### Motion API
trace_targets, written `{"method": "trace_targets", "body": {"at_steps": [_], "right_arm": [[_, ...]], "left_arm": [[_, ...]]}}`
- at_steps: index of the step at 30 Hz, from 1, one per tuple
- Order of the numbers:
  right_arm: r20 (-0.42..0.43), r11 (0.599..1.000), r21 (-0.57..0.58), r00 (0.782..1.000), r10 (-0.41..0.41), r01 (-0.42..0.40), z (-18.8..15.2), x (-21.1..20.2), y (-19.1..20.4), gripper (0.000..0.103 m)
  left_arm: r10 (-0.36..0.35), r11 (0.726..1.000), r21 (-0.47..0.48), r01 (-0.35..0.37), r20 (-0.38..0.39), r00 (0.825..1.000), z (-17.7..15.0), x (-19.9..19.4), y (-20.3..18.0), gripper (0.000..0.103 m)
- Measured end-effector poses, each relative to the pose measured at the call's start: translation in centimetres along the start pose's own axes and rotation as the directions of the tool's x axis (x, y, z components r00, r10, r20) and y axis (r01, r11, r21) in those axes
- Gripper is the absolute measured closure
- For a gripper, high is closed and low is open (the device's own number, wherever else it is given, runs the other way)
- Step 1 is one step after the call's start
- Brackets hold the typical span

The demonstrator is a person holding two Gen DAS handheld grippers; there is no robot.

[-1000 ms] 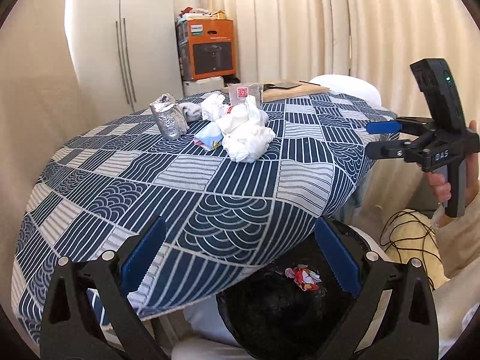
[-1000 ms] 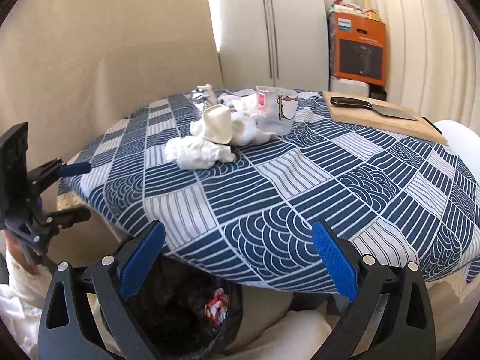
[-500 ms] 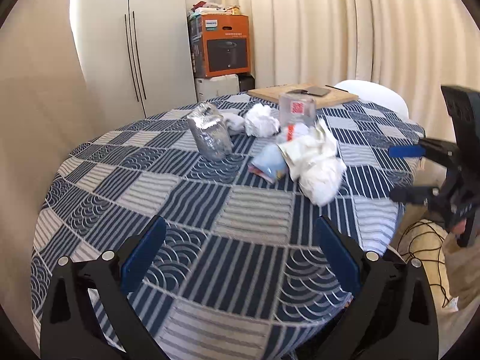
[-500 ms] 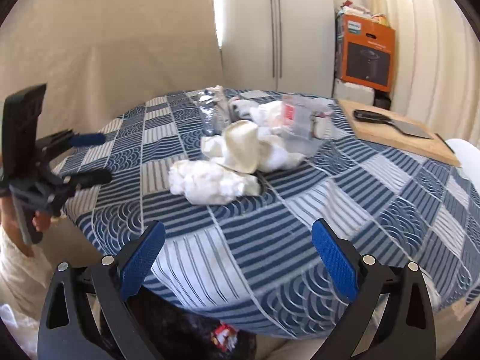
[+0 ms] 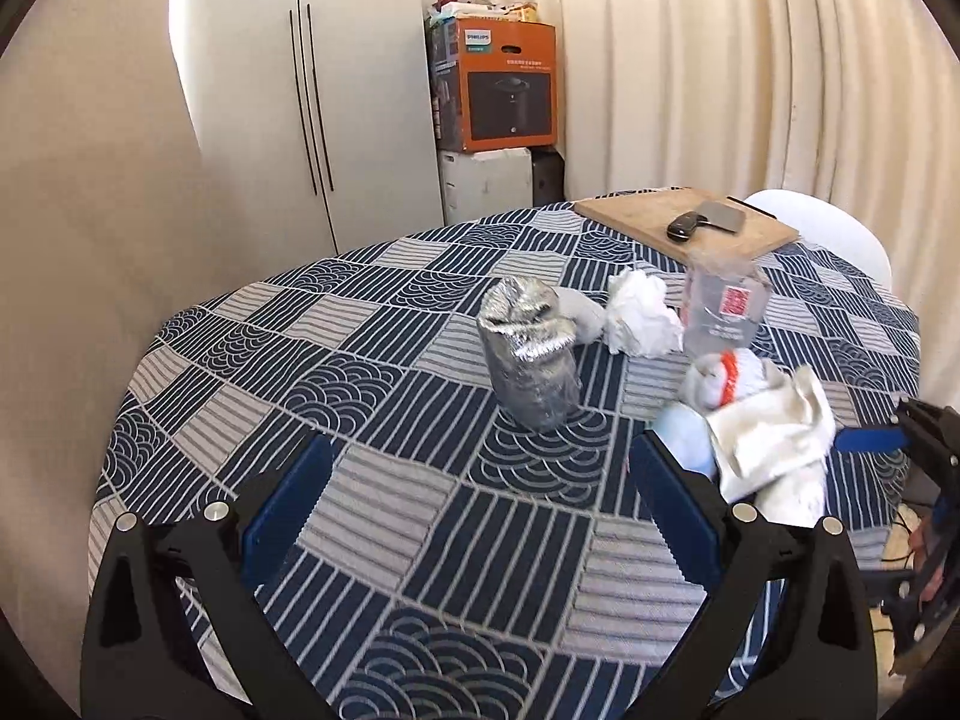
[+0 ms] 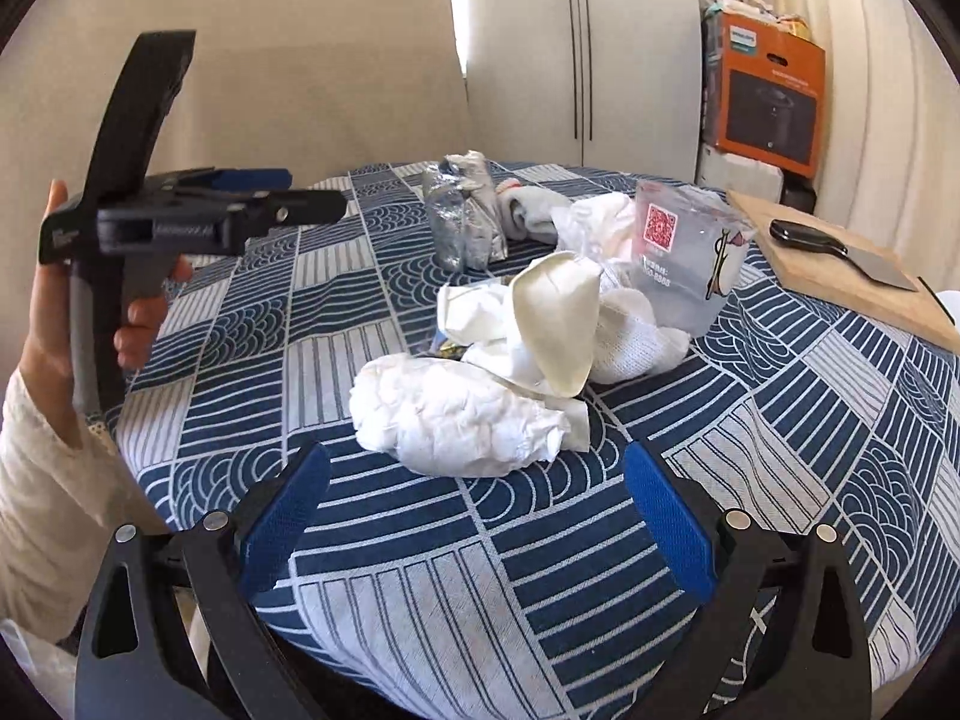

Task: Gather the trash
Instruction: 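Grasp the crumpled foil with the left gripper while the right grasps the white tissue, then carry the foil and white tissue in both grippers down to the black bin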

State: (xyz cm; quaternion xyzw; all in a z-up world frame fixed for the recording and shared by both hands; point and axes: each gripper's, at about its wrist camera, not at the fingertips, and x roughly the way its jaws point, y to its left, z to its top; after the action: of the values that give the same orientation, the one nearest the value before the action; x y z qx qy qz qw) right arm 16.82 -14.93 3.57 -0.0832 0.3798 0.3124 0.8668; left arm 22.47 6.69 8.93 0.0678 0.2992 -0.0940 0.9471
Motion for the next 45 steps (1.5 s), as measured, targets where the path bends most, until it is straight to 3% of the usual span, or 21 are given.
{"method": "trace_targets", "body": {"at_steps": [7, 11, 21, 22, 23, 24, 25, 28, 33, 45], "right_arm": [[-0.016, 0.999, 0.047, 1.0, 0.021, -0.02, 0.2, 1.4, -0.7, 0.009], [-0.018, 0.998, 0.056, 0.999, 0.038, -0.037, 0.5, 2.0, -0.8, 0.009], [-0.002, 0.996, 0.076, 0.999, 0.04, -0.04, 0.8, 3.1, -1.1, 0.009], [0.008, 0.997, 0.074, 0.999, 0.038, -0.039, 0.9, 3.0, -1.0, 0.01], [0.012, 0.997, 0.069, 0.999, 0.04, -0.041, 0.9, 3.0, -1.0, 0.014], [0.011, 0.997, 0.062, 0.999, 0.045, -0.046, 0.9, 3.0, -0.9, 0.037], [0.002, 0.996, 0.053, 0.998, 0.069, -0.069, 0.8, 3.1, -0.8, 0.042], [0.003, 0.998, 0.019, 0.999, 0.054, -0.054, 0.7, 2.7, -0.2, 0.043], [0.001, 0.996, 0.025, 0.997, 0.08, -0.08, 0.6, 1.8, 0.0, 0.043], [0.037, 1.0, -0.018, 0.999, 0.012, -0.011, -0.5, -2.2, 0.0, 0.043]], "left_arm": [[-0.09, 0.996, -0.002, 0.09, -0.053, 0.995, 2.2, 3.9, 0.4, 0.006], [-0.153, 0.988, -0.037, 0.15, -0.101, 0.983, 3.1, 6.4, 0.7, 0.006], [-0.166, 0.986, -0.022, 0.165, -0.059, 0.984, 4.0, 9.3, -0.1, 0.006], [-0.187, 0.982, -0.03, 0.185, -0.061, 0.981, 4.0, 9.5, -0.1, 0.012], [-0.22, 0.975, -0.029, 0.218, -0.067, 0.973, 4.0, 9.8, -0.1, 0.028], [-0.232, 0.973, -0.021, 0.231, -0.082, 0.969, 3.9, 10.0, -0.3, 0.042], [-0.241, 0.971, -0.019, 0.24, -0.103, 0.965, 3.8, 10.3, -0.4, 0.053], [-0.29, 0.957, -0.048, 0.286, -0.105, 0.951, 3.8, 9.8, 0.0, 0.054], [-0.264, 0.965, -0.017, 0.263, -0.073, 0.962, 3.8, 8.7, 0.0, 0.053], [-0.172, 0.984, 0.039, 0.173, -0.024, 0.985, 3.5, 7.5, 0.0, 0.053]]}}
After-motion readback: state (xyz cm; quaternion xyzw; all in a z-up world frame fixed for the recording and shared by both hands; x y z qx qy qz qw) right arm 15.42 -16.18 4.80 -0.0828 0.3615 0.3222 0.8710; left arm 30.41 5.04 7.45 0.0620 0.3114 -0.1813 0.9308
